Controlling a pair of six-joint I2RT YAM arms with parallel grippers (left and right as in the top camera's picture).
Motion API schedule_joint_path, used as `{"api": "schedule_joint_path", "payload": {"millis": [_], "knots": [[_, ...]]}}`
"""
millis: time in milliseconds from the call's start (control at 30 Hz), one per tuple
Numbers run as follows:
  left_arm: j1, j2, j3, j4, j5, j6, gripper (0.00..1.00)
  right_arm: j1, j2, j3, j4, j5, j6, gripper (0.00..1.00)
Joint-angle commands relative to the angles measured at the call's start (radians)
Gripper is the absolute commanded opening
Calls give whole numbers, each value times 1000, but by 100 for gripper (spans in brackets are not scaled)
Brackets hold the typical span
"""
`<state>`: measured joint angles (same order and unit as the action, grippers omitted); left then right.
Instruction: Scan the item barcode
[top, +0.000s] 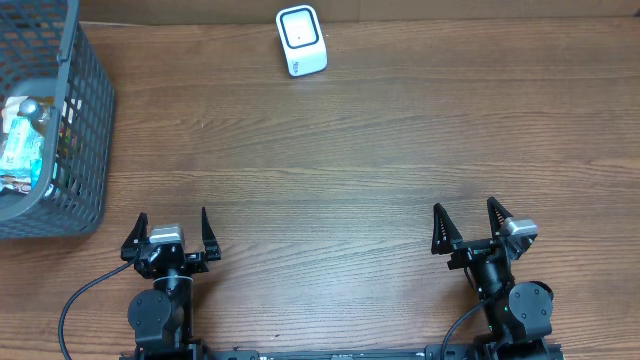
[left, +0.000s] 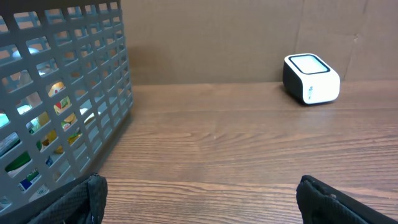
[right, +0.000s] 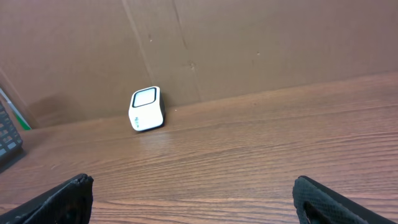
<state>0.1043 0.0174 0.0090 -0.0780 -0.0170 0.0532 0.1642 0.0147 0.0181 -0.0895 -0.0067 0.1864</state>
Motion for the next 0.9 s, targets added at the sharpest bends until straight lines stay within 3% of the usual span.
{"api": "schedule_joint_path", "payload": {"millis": [0,133,300,400,867], "knots": [[-11,-14,-4,18,10,18,99,-1,-12,-10,6,12,0,100],[-11,-14,-1,161,45,18,100,-1,-12,-10,6,12,0,100],[-11,-14,48,427,243,17,99,-1,-12,-10,6,12,0,100],[-11,-14,116,527,281,17,100,-1,-12,-10,6,12,0,100],[-11,47,622,484,330,20,100,-1,-12,-10,6,12,0,100]]}}
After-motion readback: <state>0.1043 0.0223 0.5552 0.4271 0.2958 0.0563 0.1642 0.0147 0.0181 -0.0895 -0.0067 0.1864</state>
